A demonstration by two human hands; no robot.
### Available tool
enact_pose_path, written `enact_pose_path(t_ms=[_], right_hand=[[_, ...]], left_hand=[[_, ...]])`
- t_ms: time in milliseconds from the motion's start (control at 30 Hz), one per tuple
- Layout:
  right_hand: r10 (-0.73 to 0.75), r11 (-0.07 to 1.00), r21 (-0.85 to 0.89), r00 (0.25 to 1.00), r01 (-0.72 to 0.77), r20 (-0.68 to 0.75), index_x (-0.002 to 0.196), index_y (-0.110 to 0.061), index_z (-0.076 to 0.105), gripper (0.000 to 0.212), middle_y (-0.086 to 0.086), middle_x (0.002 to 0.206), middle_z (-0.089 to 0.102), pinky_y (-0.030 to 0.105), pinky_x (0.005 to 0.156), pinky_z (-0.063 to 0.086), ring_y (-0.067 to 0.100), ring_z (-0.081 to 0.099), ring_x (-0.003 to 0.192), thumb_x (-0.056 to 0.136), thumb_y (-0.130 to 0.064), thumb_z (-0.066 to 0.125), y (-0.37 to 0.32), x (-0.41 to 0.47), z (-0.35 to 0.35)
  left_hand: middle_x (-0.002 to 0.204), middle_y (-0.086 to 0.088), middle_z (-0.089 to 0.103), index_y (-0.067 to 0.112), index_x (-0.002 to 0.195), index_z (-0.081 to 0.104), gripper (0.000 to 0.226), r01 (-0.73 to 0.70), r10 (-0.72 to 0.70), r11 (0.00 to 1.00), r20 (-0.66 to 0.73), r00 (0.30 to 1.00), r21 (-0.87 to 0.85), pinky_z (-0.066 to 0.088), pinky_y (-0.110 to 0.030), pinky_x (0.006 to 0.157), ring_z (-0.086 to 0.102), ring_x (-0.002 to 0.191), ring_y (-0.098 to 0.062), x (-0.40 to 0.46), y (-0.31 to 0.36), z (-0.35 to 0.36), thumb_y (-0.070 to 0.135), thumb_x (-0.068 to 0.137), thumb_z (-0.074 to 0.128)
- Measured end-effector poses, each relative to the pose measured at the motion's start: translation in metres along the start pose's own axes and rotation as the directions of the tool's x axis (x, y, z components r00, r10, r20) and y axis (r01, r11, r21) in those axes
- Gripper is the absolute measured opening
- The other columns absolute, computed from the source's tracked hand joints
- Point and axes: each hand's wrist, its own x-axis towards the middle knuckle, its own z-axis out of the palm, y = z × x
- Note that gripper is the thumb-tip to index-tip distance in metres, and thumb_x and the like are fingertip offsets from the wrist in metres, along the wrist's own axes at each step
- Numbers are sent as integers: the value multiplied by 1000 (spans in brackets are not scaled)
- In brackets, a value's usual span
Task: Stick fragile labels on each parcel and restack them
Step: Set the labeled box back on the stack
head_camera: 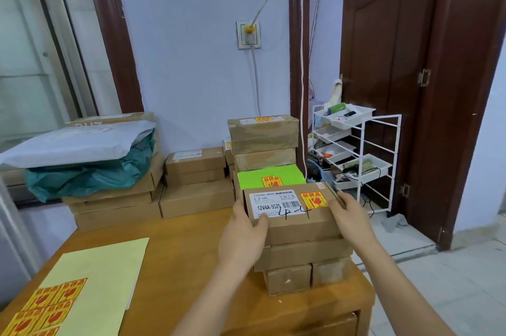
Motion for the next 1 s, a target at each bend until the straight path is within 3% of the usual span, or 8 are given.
enact_pose_path(t_ms=[333,600,800,1000], right_hand=[[0,996,85,999,4,-39,131,-9,53,39,8,125,56,29,81,33,16,45,102,99,-29,44,3,-1,-3],[43,994,101,999,-41,-16,139,-8,46,48,9,140,48,35,98,34,25,43,128,98,-30,47,3,-1,-4],[70,977,202,997,-74,27,124,-14,57,32,0,111,52,33,88,34,16,44,104,97,-27,45,-1,2,-4],[80,974,208,996,-87,42,120,-17,58,29,-1,107,57,36,90,38,19,48,104,97,-28,44,-1,6,-5]], left_hand=[[125,-3,56,17,135,35,49,15,-15,999,-19,1000,-39,42,-30,76,55,107,-24,-5,2,-1,40,94,47],[123,-5,59,15,126,43,43,99,-97,993,42,994,-59,46,-34,84,55,109,-28,-6,-3,1,44,94,46],[118,-4,59,11,134,36,48,111,-99,980,81,992,-164,39,-28,75,50,92,-20,-6,1,3,39,96,46],[127,-2,57,11,137,34,49,95,-74,970,101,992,-225,38,-25,77,48,93,-16,-4,4,5,36,96,47]])
